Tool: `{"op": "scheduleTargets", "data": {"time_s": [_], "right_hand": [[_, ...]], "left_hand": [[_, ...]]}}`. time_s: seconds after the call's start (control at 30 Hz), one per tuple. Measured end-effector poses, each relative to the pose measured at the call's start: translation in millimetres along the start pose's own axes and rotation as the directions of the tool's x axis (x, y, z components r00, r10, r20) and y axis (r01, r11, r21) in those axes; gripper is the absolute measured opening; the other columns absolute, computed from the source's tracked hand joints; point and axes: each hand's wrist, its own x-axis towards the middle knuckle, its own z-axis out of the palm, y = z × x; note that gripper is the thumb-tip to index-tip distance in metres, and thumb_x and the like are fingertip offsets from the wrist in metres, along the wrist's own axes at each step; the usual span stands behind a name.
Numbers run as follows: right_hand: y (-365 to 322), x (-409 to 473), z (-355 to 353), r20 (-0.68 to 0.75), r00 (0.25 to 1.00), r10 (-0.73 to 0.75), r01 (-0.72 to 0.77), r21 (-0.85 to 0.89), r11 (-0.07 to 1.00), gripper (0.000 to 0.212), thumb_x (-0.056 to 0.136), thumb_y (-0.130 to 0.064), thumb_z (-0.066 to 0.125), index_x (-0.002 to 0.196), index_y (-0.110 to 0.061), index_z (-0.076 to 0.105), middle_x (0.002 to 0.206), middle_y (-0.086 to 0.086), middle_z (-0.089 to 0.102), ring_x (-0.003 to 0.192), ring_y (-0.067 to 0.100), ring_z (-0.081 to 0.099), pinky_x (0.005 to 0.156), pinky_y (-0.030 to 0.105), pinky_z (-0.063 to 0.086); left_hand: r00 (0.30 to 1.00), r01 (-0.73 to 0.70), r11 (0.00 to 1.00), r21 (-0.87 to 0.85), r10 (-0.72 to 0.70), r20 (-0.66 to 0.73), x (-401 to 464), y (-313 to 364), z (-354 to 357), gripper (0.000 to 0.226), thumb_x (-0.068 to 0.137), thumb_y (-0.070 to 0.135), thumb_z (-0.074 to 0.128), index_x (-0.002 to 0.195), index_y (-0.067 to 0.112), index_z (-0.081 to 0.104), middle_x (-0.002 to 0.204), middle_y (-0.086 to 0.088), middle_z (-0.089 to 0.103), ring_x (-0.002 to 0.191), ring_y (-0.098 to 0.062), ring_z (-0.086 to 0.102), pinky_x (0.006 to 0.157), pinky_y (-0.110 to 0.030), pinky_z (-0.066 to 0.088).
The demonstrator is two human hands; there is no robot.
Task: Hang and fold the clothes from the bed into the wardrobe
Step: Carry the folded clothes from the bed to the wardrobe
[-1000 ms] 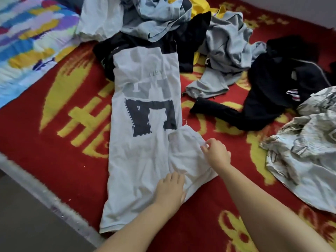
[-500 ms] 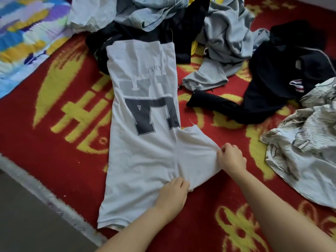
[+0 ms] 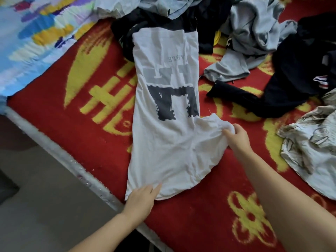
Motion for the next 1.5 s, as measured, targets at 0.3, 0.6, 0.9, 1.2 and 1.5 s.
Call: {"op": "scheduleTargets", "data": {"time_s": [0.3, 0.6, 0.9, 1.2, 1.5], "right_hand": [[-76, -56, 77, 0.587, 0.692, -0.419, 0.617, -0.179, 0.767, 0.04, 0.092, -0.018, 0.061, 0.131, -0.013, 0.056, 0.133, 0.005, 0.05, 0.12, 0.018, 0.051, 0.1, 0.03, 0.042], [31, -113, 60, 0.884, 0.463, -0.064, 0.885, -0.465, -0.021, 0.105, 0.042, -0.027, 0.083, 0.141, -0.022, 0.048, 0.148, 0.009, 0.042, 0.134, 0.025, 0.043, 0.097, 0.063, 0.04], [-37, -62, 65, 0.709, 0.685, -0.169, 0.559, -0.362, 0.746, 0.021, 0.084, -0.005, 0.05, 0.069, -0.019, 0.053, 0.069, -0.002, 0.059, 0.067, 0.014, 0.054, 0.067, 0.029, 0.035], [-94, -11, 105, 0.115, 0.824, -0.554, 0.544, -0.431, 0.72, 0.041, 0.077, 0.007, 0.058, 0.118, -0.002, 0.061, 0.111, 0.017, 0.062, 0.102, 0.036, 0.056, 0.088, 0.041, 0.045], [-43, -25, 120, 0.558, 0.787, -0.264, 0.606, -0.778, 0.162, 0.089, 0.06, -0.01, 0.076, 0.143, -0.02, 0.045, 0.149, 0.013, 0.04, 0.137, 0.044, 0.031, 0.097, 0.074, 0.025]], "left_hand": [[0.976, -0.185, 0.98, -0.07, 0.191, 0.102, 0, -7, -3, 0.069, 0.04, 0.034, 0.083, 0.107, 0.027, 0.073, 0.08, 0.004, 0.066, 0.066, -0.012, 0.065, 0.052, -0.016, 0.047], [0.972, -0.194, 0.978, 0.072, 0.201, -0.117, -22, -47, 1, 0.041, 0.065, 0.015, 0.058, 0.103, 0.015, 0.073, 0.11, -0.005, 0.063, 0.102, -0.019, 0.055, 0.083, -0.029, 0.045], [0.975, 0.22, 0.622, -0.752, -0.158, 0.155, 59, -106, -98, 0.016, 0.077, 0.021, 0.049, 0.072, 0.025, 0.063, 0.065, 0.015, 0.057, 0.06, 0.002, 0.05, 0.059, -0.03, 0.036], [0.858, 0.294, 0.882, -0.369, -0.414, -0.304, 160, -131, -134, 0.054, 0.091, 0.024, 0.057, 0.141, 0.009, 0.044, 0.134, -0.015, 0.05, 0.124, -0.033, 0.046, 0.105, -0.042, 0.033], [0.992, 0.12, 0.988, 0.097, -0.117, -0.034, 128, -101, -64, 0.072, 0.069, 0.011, 0.059, 0.14, 0.012, 0.045, 0.145, -0.024, 0.039, 0.134, -0.034, 0.041, 0.103, -0.047, 0.042]]}}
